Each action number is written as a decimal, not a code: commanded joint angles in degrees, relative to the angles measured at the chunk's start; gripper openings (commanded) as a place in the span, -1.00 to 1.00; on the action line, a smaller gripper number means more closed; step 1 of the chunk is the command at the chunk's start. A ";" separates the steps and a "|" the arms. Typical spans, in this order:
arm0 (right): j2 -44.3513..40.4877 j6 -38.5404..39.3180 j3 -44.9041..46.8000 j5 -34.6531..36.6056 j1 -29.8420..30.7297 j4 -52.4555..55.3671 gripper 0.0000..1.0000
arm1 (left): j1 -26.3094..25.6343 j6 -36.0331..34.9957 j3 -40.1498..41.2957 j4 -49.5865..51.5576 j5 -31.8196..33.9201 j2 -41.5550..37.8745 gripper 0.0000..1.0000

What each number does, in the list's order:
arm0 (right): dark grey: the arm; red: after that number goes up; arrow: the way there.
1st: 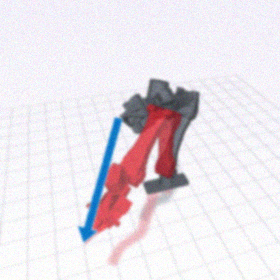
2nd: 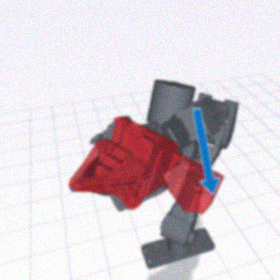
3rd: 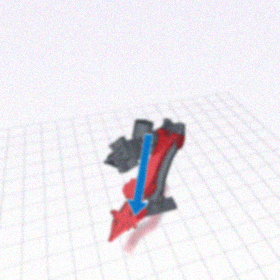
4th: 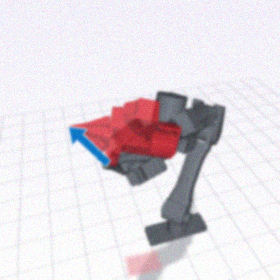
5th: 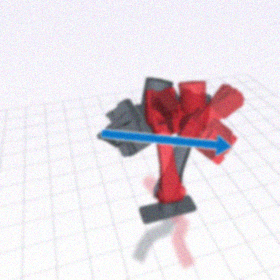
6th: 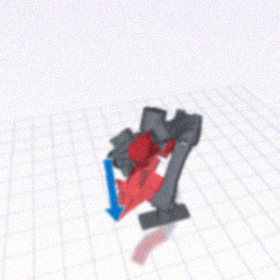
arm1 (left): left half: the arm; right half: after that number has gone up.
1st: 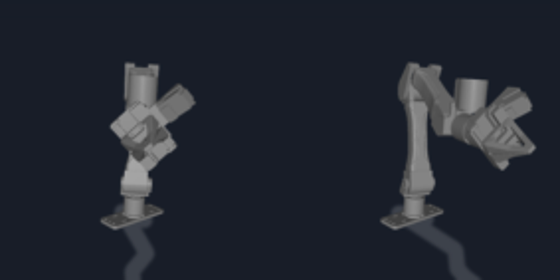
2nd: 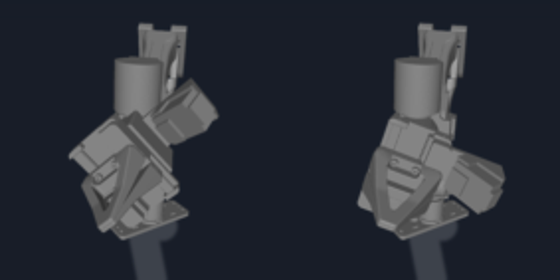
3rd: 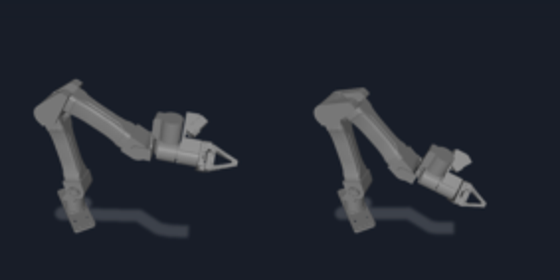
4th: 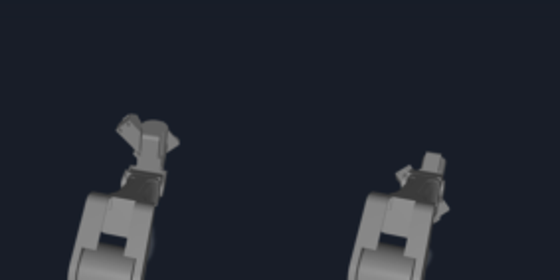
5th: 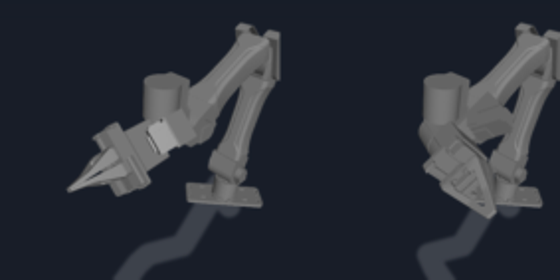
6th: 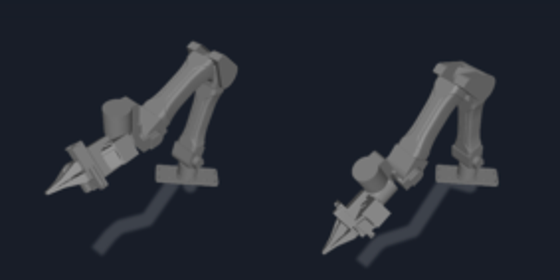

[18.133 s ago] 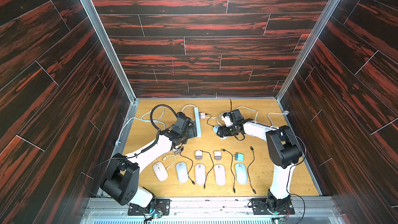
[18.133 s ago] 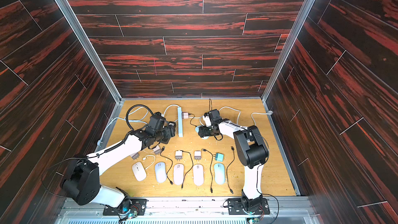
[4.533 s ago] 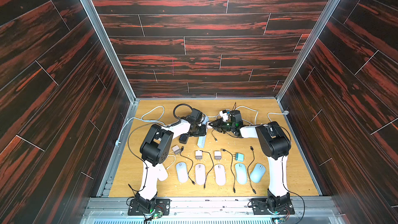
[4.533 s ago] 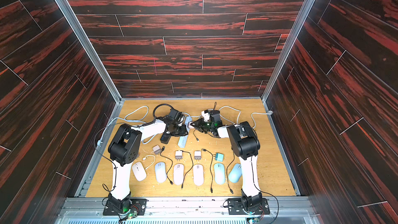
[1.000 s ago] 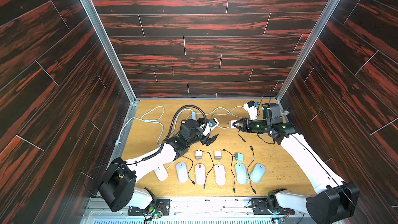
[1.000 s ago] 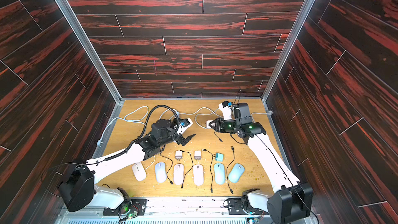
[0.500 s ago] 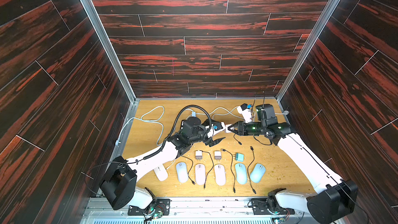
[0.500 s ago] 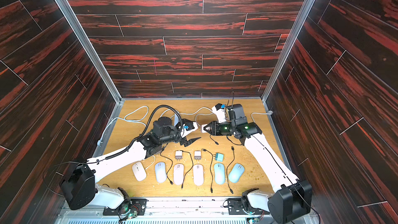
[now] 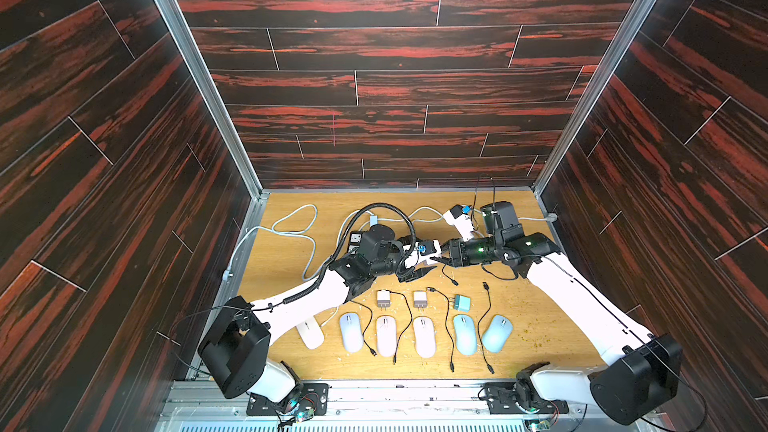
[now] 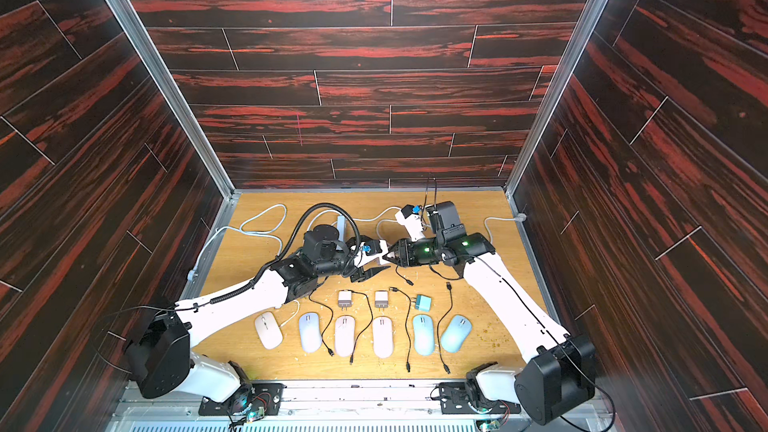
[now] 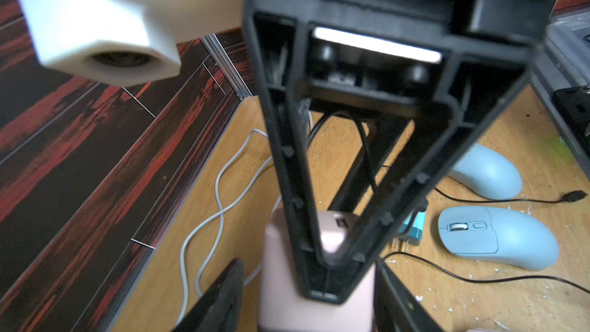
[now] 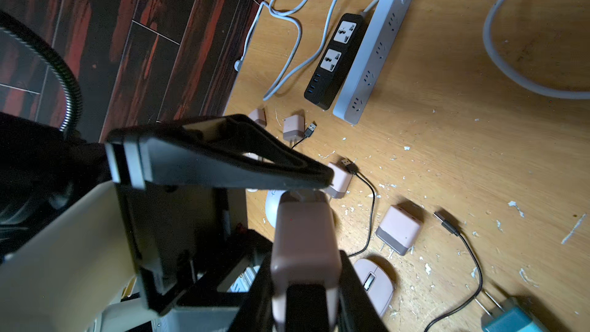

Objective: Unplug the wireless mouse
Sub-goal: Remove the power cord from the plug.

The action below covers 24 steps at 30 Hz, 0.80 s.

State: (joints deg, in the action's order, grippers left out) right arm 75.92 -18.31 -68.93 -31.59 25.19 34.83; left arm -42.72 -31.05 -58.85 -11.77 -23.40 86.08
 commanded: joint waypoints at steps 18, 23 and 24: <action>-4.09 0.46 -0.67 6.74 0.56 -1.20 0.15 | -0.15 -1.51 -1.08 0.53 -0.60 -0.81 -1.00; -6.94 0.19 1.45 7.76 -0.07 -2.61 0.26 | -0.17 -1.90 -0.62 0.61 -0.57 -1.20 -1.00; -7.30 -0.09 1.89 7.69 -0.28 -2.91 0.25 | -0.17 -1.99 -0.63 0.78 -0.51 -1.18 -1.00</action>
State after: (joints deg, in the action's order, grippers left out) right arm 69.71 -18.33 -68.58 -25.23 25.28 32.88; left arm -42.76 -32.12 -59.07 -10.92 -23.59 86.26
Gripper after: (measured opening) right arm 0.628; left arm 0.457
